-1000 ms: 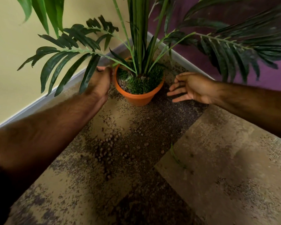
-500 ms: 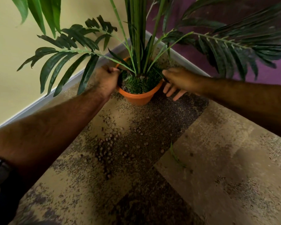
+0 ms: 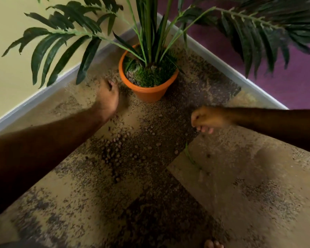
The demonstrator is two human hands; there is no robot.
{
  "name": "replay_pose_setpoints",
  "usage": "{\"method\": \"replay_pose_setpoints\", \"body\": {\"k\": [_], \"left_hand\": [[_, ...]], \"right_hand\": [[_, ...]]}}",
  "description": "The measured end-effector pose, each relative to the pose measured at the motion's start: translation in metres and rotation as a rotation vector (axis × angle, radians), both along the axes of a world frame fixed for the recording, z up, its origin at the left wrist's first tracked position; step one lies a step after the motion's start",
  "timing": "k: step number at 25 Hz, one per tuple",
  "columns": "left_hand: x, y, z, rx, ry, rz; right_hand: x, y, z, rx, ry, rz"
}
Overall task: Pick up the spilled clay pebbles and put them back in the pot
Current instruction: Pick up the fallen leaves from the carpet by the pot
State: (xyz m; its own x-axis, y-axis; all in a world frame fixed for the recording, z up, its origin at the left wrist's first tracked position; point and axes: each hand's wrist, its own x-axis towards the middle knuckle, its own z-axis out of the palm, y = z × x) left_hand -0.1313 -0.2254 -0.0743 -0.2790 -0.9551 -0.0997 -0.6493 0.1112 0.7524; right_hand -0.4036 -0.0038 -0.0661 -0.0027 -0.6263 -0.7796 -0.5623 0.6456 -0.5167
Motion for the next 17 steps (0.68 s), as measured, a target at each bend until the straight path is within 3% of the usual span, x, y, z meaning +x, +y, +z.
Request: {"method": "replay_pose_setpoints", "body": {"k": [3, 6, 9, 13, 17], "left_hand": [[0.02, 0.024, -0.017, 0.115, -0.192, -0.373], [0.026, 0.045, -0.024, 0.204, -0.374, -0.883], [0.026, 0.063, -0.037, -0.039, -0.572, -1.152], [0.031, 0.058, -0.044, -0.212, -0.645, -1.182], [0.034, 0.041, -0.038, -0.263, -0.635, -1.059]], "right_hand": [[0.024, 0.035, -0.028, 0.097, -0.145, 0.151], [0.04, 0.055, -0.044, 0.003, -0.045, 0.432], [0.048, 0.062, -0.054, -0.108, 0.101, 0.599], [0.047, 0.048, -0.047, -0.093, 0.018, 0.386], [0.011, 0.007, -0.007, -0.295, -0.075, 0.145]]}}
